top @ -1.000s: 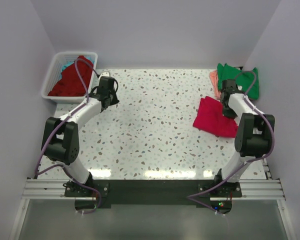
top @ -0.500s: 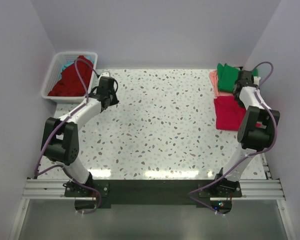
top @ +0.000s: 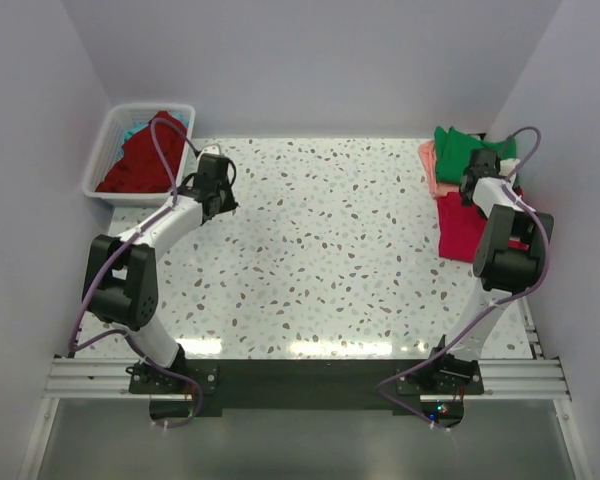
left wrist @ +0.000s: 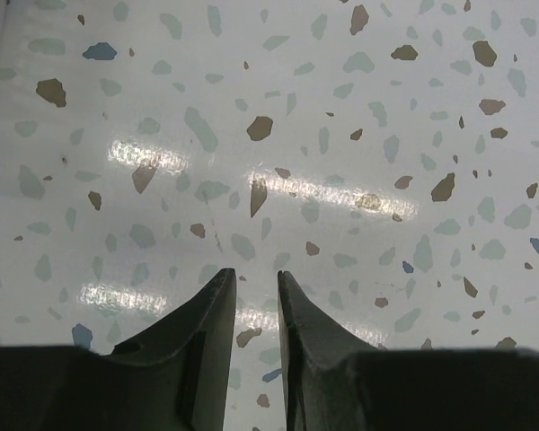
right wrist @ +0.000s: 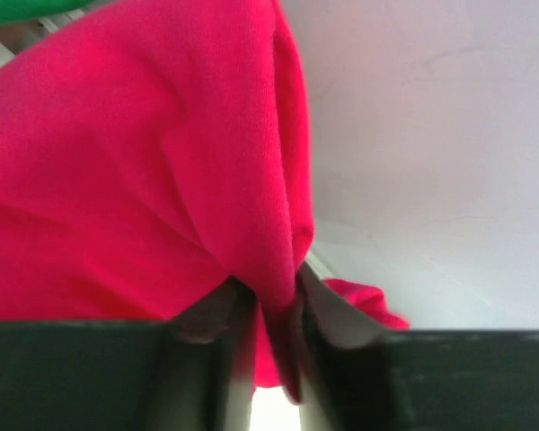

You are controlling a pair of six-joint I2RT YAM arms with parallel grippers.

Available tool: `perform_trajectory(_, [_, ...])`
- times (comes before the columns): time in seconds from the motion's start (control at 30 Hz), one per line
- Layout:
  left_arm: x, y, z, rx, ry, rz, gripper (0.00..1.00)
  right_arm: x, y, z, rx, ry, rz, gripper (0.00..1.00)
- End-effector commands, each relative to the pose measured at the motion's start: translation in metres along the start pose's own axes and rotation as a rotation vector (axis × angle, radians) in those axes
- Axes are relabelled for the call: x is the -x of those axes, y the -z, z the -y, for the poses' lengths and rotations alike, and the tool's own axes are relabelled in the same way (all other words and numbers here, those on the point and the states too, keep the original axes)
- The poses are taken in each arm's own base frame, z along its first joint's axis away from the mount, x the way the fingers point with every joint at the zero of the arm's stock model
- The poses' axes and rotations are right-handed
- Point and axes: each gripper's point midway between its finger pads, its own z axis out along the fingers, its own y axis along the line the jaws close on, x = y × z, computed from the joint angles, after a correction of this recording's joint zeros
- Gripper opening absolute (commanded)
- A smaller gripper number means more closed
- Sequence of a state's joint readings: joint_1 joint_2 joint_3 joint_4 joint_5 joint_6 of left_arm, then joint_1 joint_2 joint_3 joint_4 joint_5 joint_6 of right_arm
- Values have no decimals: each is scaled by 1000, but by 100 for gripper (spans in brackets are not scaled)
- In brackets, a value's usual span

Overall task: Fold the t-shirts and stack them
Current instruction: Neatly place the folded tshirt to the corner

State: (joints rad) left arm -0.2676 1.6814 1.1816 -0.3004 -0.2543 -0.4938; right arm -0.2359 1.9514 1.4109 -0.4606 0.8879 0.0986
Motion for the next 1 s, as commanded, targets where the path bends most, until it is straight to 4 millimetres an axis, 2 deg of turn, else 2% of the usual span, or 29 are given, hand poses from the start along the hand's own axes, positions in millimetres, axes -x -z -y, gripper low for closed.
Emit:
perform_trajectory(0.0, [7,5,-1,-16,-1,16,29,14,-1,9,-68,-102,38,46])
perform_trajectory(0.03, [7,5,-1,-17,2,16,29,15,1,10,-62,-115,44,54])
perform_trajectory(0.07, [8,5,0,-19,2,16,29,15,2,11,-62,-129,44,57])
perform_trajectory(0.17, [7,4,0,-22,2,15,29,16,7,19,-76,-171,43,61])
perform_trajectory(0.27, [9,4,1,-26,4,24,29,23,17,26,-64,-226,67,61])
perform_trajectory(0.33, [11,5,1,-24,6,30,29,22,23,20,-15,-234,70,59])
perform_trajectory(0.47, [18,4,3,-27,8,52,29,22,52,-7,68,-174,113,59])
perform_trajectory(0.5, [20,4,3,-27,7,55,29,21,68,-20,97,-144,140,59])
perform_trajectory(0.6, [28,5,7,-35,5,71,29,17,95,-44,185,-118,168,59])
perform_trajectory(0.67, [34,7,10,-46,4,83,30,12,102,-57,262,-133,146,59])
perform_trajectory(0.7, [35,7,11,-49,0,84,31,10,115,-68,301,-120,158,60])
perform_trajectory(0.8, [40,11,14,-67,-6,98,37,7,140,-90,434,-75,164,60])
perform_trajectory(0.83, [39,11,14,-69,-11,97,47,10,152,-92,459,-62,192,60])
perform_trajectory(0.87, [40,12,18,-88,-15,99,51,10,160,-95,476,-32,220,60])
perform_trajectory(0.9, [40,12,18,-95,-25,99,54,7,176,-105,518,1,242,60])
perform_trajectory(0.97, [37,12,20,-108,-31,92,57,7,195,-110,572,22,267,60])
